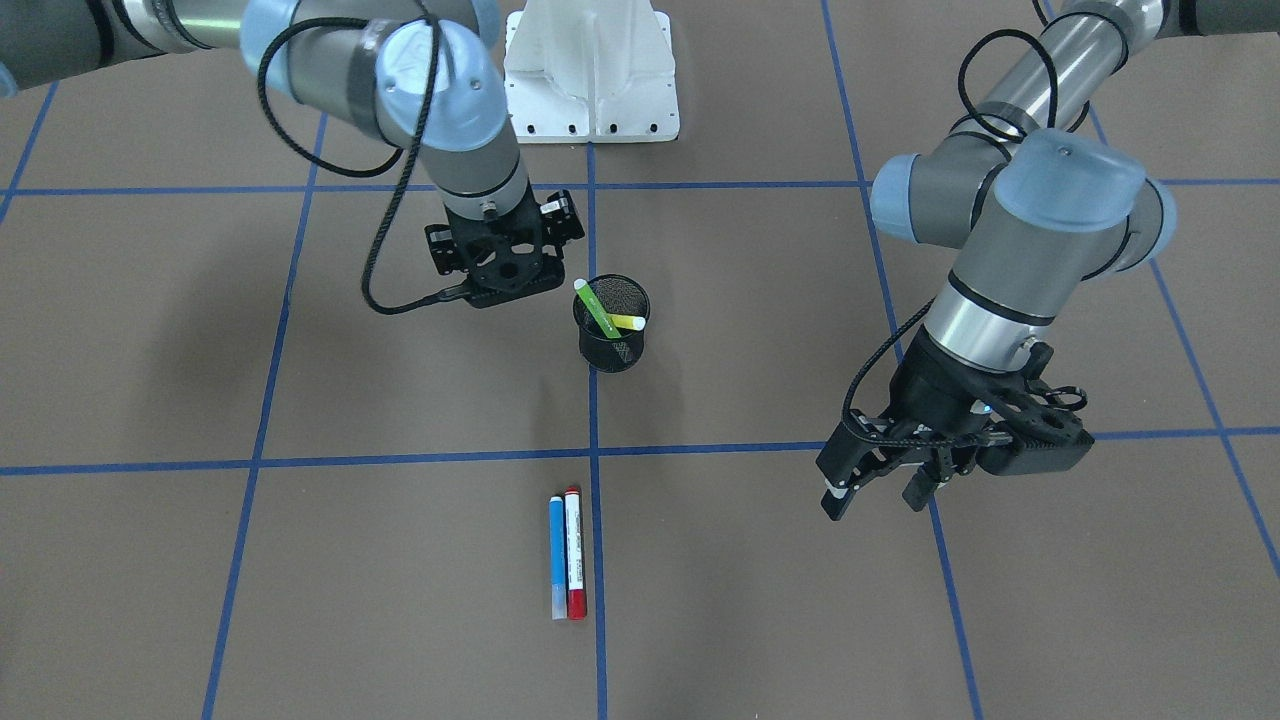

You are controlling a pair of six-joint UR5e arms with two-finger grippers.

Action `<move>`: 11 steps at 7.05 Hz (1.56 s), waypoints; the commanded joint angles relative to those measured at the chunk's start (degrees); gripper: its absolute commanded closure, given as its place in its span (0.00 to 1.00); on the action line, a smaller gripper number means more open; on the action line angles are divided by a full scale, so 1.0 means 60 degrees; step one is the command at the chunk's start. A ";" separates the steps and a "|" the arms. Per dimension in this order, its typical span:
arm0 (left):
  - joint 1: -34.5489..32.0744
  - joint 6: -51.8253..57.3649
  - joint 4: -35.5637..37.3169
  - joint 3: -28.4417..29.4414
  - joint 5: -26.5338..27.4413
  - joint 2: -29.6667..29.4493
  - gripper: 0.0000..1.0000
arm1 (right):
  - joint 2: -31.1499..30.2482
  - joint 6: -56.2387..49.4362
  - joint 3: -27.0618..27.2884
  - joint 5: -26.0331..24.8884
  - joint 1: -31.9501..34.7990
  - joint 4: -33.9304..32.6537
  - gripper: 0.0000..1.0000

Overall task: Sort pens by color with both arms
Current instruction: 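Move the right gripper down over the pen cup, then close the right gripper on the green highlighter in the cup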

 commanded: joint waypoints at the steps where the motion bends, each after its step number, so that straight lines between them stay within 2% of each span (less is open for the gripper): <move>1: 0.0015 -0.0003 0.0011 -0.0067 -0.0001 0.0008 0.00 | 0.0358 -0.0479 -0.0078 -0.0446 -0.0457 -0.0475 0.00; 3: 0.0001 0.0185 -0.0004 -0.0067 -0.0059 0.0154 0.00 | 0.0490 -0.0421 -0.0690 -0.0431 -0.0561 0.0431 0.00; 5: -0.0072 0.1021 -0.0004 -0.0198 -0.0074 0.0358 0.00 | 0.0767 -0.0362 -0.1146 -0.0475 -0.0620 0.0757 0.03; 6: -0.0072 0.1022 -0.0018 -0.0228 -0.0074 0.0403 0.00 | 0.0798 -0.0434 -0.1220 -0.0475 -0.0605 0.0758 0.11; 8: -0.0073 0.1022 -0.0018 -0.0228 -0.0074 0.0418 0.00 | 0.0798 -0.0435 -0.1513 -0.0504 -0.0605 0.0991 0.41; 9: -0.0072 0.1008 -0.0018 -0.0228 -0.0074 0.0433 0.00 | 0.0798 -0.0435 -0.1630 -0.0504 -0.0605 0.1195 0.46; 10: -0.0072 0.1007 -0.0018 -0.0243 -0.0074 0.0433 0.00 | 0.0813 -0.0450 -0.1704 -0.0504 -0.0605 0.1241 0.46; 11: -0.0072 0.1007 -0.0018 -0.0257 -0.0074 0.0447 0.00 | 0.0813 -0.0450 -0.1705 -0.0504 -0.0605 0.1256 0.52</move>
